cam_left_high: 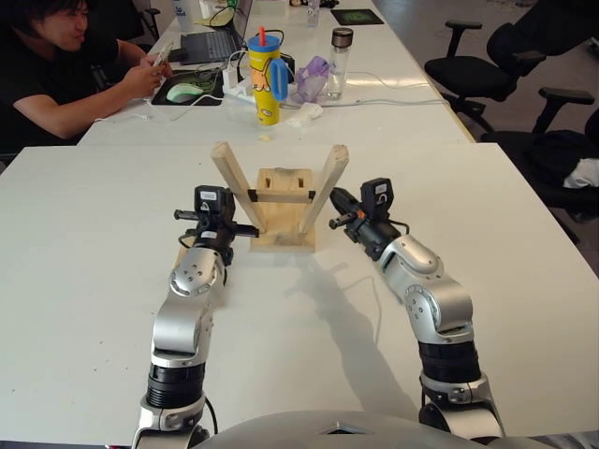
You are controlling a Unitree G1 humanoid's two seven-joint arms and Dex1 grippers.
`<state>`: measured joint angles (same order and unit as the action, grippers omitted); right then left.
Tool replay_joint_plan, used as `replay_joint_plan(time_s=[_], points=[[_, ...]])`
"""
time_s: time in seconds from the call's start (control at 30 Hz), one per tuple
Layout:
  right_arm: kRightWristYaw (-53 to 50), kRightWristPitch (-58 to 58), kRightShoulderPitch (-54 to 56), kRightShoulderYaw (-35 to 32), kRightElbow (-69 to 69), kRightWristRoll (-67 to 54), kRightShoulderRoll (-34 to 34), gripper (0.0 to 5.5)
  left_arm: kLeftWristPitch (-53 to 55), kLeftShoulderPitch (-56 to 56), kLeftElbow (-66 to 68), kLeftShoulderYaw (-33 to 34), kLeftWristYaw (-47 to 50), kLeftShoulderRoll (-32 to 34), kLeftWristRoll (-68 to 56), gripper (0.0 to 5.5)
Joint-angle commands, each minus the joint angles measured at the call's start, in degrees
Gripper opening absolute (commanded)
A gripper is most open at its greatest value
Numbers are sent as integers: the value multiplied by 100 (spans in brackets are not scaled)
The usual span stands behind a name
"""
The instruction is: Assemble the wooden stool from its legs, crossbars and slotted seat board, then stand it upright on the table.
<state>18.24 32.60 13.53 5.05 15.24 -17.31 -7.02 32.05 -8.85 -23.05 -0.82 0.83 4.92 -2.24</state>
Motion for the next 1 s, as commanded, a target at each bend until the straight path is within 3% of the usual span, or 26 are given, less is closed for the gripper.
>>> replay_joint_plan(time_s=[0.03, 0.17, 0.33, 0.5, 0.63, 1.0], points=[[154, 11, -8, 31, -506, 153, -246, 0, 98, 51, 132, 255, -138, 215, -23, 2], [180, -320, 512, -241, -1224, 220, -355, 0, 655, 258, 384, -36, -1300, 681, -604, 2], [393, -1081, 1182, -331, -2054, 301, -309, 0, 1001, 199, 616, -612, -2959, 1913, -876, 2], [1355, -1565, 1429, 374, -2255, 394, -290, 0, 1110, 150, 963, -1186, -4113, 2597, -1011, 2], [1921, -1707, 1101, 913, -1893, 478, -390, 0, 945, 99, 1159, -1461, -4287, 2660, -874, 2], [2178, -1756, 744, 1709, -1264, 602, -70, 0, 478, 232, 1532, -1915, -4659, 2922, -605, 2]])
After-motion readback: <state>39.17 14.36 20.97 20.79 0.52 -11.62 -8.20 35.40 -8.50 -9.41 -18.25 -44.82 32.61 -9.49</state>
